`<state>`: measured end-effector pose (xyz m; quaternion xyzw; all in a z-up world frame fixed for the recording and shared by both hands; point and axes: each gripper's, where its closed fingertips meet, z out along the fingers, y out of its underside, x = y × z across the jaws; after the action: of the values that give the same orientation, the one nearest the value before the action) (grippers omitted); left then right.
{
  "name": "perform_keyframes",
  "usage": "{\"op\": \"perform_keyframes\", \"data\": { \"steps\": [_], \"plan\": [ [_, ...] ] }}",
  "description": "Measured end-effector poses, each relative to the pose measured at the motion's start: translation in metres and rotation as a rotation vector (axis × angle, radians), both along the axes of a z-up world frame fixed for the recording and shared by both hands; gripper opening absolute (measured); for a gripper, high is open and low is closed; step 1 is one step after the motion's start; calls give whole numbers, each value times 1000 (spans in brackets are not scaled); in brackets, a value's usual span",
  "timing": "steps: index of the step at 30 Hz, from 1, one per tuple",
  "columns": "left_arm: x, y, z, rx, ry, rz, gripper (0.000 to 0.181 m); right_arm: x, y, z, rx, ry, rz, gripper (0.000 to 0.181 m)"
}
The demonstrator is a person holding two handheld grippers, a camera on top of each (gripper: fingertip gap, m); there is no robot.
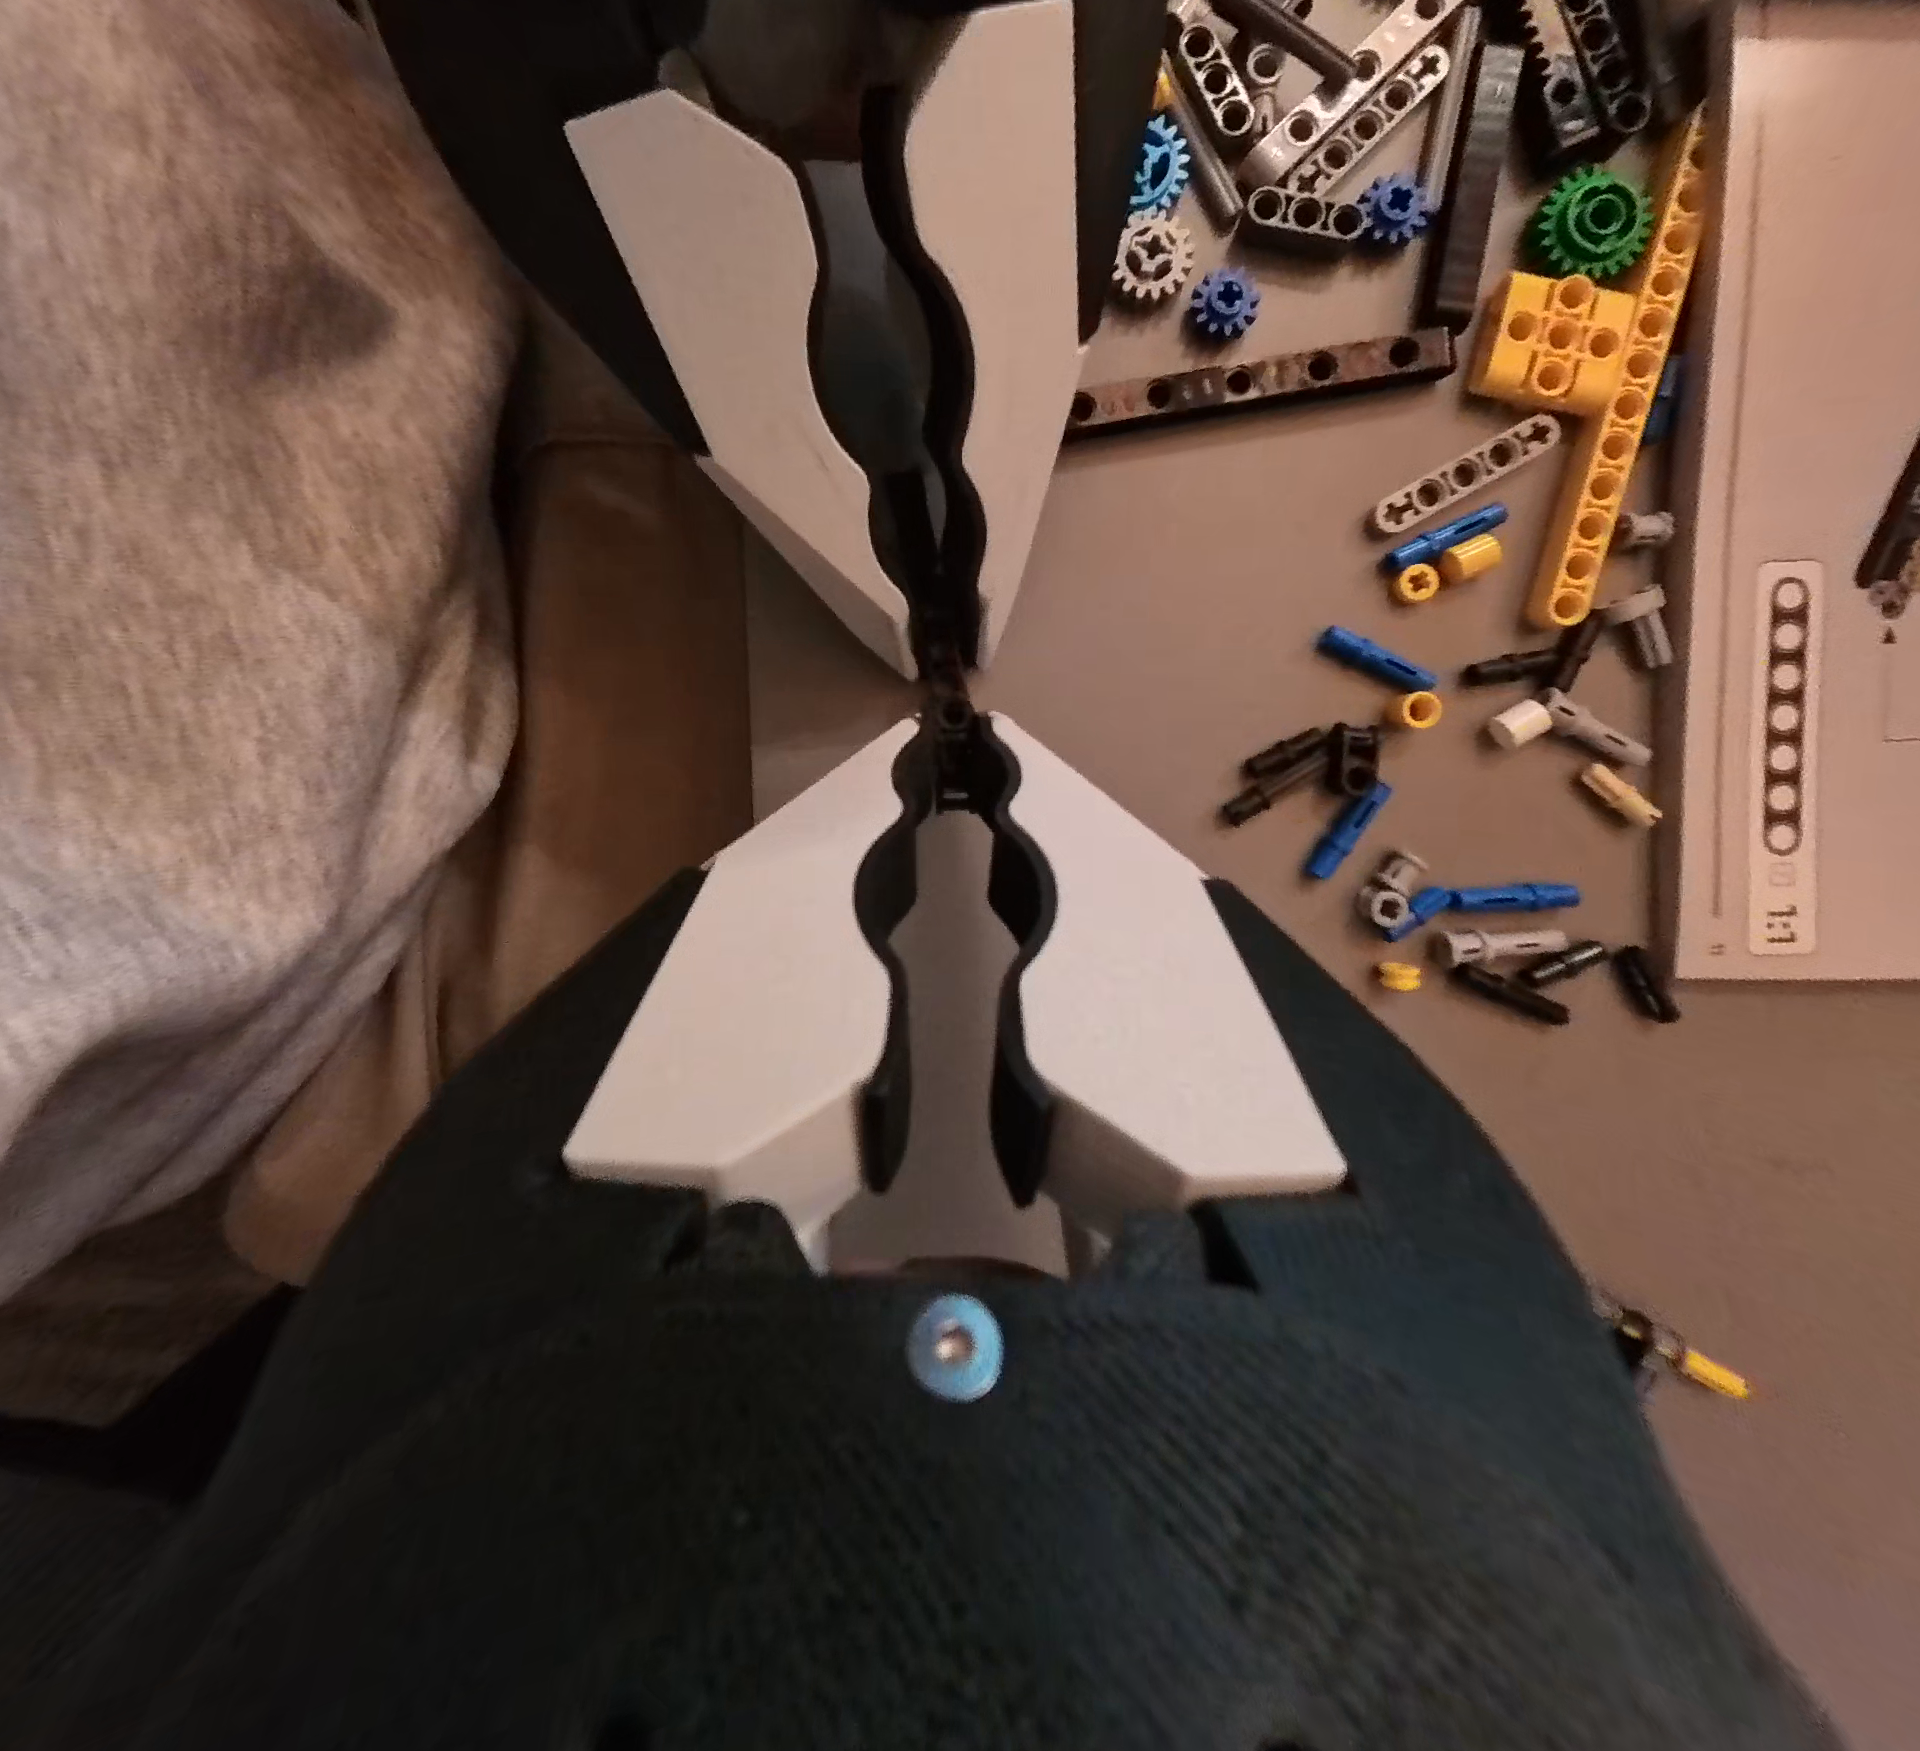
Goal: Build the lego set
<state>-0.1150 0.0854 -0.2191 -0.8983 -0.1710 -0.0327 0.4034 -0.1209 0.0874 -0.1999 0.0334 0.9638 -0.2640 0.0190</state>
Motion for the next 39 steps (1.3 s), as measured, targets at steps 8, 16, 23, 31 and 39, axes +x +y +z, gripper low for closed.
{"op": "perform_keyframes", "data": {
  "steps": [8,16,23,31,39],
  "plan": [
    [3,1,0,0,0,-20,9,2,1,-1,59,-22,79,5],
    [3,1,-1,2,-1,-20,9,2,2,-1,-9,-52,114,5],
    [3,1,-1,7,-19,-19,10,2,2,0,-40,35,111,5],
    [3,1,-1,8,-23,-19,9,2,1,0,-32,30,109,5],
    [3,1,-1,8,-23,-19,9,3,1,0,-45,20,96,5]
  ]
}}
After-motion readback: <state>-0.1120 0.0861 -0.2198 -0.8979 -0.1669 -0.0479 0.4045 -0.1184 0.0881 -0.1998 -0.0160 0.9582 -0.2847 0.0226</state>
